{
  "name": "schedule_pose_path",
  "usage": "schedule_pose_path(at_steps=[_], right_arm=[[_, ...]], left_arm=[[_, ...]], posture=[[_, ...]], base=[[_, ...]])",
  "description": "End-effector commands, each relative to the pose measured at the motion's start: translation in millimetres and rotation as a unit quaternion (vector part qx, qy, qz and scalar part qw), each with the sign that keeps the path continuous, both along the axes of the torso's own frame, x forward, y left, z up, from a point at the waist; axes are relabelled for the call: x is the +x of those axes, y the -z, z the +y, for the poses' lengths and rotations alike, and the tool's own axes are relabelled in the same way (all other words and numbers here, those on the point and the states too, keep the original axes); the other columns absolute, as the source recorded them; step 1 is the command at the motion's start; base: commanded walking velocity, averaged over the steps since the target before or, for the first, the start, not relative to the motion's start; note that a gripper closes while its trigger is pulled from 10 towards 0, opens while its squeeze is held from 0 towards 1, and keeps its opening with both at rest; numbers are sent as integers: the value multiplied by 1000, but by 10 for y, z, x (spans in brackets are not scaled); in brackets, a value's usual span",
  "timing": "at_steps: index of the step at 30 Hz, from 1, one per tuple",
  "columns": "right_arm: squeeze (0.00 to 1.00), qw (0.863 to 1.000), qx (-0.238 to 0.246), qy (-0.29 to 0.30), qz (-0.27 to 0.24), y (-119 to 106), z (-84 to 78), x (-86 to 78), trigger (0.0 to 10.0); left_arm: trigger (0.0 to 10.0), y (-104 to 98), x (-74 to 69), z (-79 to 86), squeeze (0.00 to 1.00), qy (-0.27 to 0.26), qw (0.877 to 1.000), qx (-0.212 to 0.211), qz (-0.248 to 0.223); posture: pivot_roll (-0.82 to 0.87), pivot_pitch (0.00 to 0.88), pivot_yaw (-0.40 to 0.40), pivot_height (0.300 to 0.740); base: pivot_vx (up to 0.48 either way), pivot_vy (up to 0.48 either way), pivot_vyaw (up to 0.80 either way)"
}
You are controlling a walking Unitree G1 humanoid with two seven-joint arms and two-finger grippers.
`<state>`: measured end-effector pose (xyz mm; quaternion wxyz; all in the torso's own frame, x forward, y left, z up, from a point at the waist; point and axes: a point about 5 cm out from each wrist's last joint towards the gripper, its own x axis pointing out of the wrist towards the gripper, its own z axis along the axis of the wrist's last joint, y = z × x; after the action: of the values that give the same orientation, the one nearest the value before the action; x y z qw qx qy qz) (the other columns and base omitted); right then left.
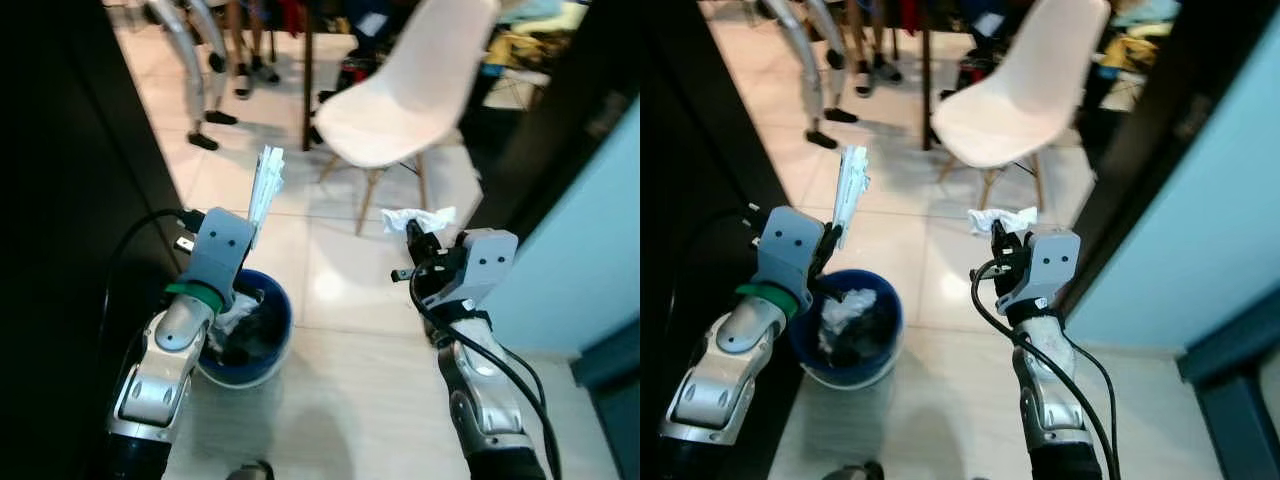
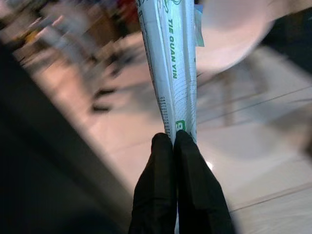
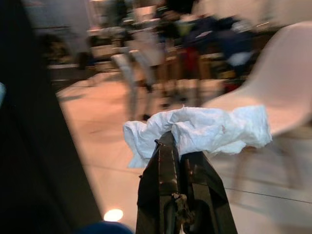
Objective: Clean up the room
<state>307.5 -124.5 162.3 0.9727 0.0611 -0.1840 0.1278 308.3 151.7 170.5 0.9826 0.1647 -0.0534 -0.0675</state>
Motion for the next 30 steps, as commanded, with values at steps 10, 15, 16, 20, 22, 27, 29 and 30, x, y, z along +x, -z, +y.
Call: schedule_pose_path(at_steps=[10, 15, 16, 20, 22, 27, 29, 30], right_arm=[[0, 998, -27, 27, 43, 172, -122, 59, 10000], [0, 996, -48, 41, 63, 298, -163, 71, 10000], [0, 995, -55, 36, 74, 364, -150, 61, 10000], [0, 995, -54, 24, 84, 418, -117, 48, 10000], [0, 995, -51, 13, 79, 397, -77, 59, 10000], [0, 997, -47, 1, 68, 353, -7, 77, 10000], [0, 997, -39, -7, 60, 315, 44, 84, 10000], [0, 997, -39, -7, 60, 315, 44, 84, 10000]], left_arm=[[10000, 446, 92, -185, 0, 25, 989, -78, 124], [10000, 626, 182, -186, 0, 13, 977, -119, 178], [10000, 757, 236, -135, 0, -20, 973, -109, 202], [10000, 929, 292, -65, 0, -57, 968, -73, 233], [10000, 1044, 324, -46, 0, -60, 959, -58, 270], [10000, 1086, 374, -4, 0, -57, 954, -45, 292], [10000, 1031, 440, 42, 0, -64, 957, -30, 282], [10000, 1031, 440, 42, 0, -64, 957, -30, 282]], posture=[[112, 97, 49, 740], [94, 89, 26, 740], [82, 94, 22, 740], [82, 106, 21, 740], [79, 136, 26, 740], [76, 154, 29, 740], [75, 168, 32, 740], [75, 168, 32, 740]], base=[[394, 0, 126], [0, 0, 0], [0, 0, 0], [0, 0, 0], [0, 0, 0], [0, 0, 0], [0, 0, 0], [0, 0, 0]])
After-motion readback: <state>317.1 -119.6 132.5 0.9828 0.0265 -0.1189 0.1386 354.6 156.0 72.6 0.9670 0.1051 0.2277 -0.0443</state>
